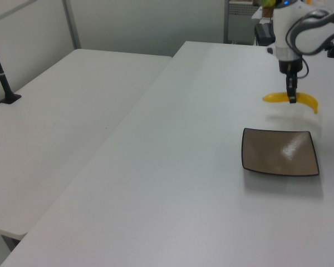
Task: Bananas placed on a ceramic plate
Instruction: 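Close the gripper on the banana and lift it up, then carry the held banana over the brown square plate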
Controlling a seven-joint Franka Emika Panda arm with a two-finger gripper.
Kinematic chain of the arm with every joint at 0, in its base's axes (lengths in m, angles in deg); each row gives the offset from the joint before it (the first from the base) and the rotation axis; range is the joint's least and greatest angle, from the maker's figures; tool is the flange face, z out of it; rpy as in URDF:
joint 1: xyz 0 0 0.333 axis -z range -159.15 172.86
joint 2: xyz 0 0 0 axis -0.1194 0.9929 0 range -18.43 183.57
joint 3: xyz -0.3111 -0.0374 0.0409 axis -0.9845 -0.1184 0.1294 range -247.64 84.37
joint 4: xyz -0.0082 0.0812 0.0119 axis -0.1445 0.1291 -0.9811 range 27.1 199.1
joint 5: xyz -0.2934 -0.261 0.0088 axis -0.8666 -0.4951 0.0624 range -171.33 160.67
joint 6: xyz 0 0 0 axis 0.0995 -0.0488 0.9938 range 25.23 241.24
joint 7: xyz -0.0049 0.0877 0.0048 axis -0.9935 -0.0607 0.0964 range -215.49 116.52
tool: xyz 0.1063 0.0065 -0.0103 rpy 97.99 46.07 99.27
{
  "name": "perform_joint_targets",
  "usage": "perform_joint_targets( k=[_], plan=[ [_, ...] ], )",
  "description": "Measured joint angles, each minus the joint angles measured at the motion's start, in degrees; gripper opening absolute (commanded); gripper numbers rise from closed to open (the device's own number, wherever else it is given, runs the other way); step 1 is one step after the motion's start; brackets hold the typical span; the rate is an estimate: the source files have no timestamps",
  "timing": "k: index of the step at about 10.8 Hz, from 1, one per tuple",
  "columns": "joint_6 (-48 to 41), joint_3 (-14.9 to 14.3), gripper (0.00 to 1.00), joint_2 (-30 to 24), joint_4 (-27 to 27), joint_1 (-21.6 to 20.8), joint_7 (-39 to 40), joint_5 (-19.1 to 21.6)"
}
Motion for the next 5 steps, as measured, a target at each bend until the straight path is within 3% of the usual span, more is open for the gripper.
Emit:
perform_joint_targets(
  k=[5],
  plan=[
    [-21.10,0.96,0.02,-1.75,-18.87,-1.10,1.26,10.40]
  ],
)
